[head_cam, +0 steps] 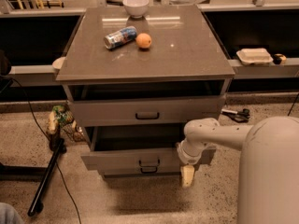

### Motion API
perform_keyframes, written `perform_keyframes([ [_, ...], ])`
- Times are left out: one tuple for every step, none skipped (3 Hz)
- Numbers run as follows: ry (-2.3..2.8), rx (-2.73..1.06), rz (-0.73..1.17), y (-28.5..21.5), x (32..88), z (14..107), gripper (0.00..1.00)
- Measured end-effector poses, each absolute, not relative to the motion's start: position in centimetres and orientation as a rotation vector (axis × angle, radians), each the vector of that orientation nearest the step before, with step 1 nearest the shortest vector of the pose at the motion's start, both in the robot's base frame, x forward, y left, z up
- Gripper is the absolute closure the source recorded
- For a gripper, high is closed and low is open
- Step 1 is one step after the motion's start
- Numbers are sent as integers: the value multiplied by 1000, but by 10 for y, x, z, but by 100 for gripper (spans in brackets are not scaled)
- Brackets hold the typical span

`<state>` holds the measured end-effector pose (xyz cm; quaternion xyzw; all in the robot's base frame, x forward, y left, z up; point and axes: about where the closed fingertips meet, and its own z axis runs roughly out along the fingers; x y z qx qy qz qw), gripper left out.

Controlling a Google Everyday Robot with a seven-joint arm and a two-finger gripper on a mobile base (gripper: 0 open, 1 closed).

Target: Open middle drawer

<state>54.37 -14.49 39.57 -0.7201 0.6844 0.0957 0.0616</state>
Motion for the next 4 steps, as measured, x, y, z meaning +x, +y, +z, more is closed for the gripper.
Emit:
perform_keyframes([
  [2104,-2184,334,-146,527,393,27],
  [2104,-2184,334,-146,527,398,50],
  [2104,-2184,334,-146,528,400,73],
  [2116,-2177,319,-145,512,405,96],
])
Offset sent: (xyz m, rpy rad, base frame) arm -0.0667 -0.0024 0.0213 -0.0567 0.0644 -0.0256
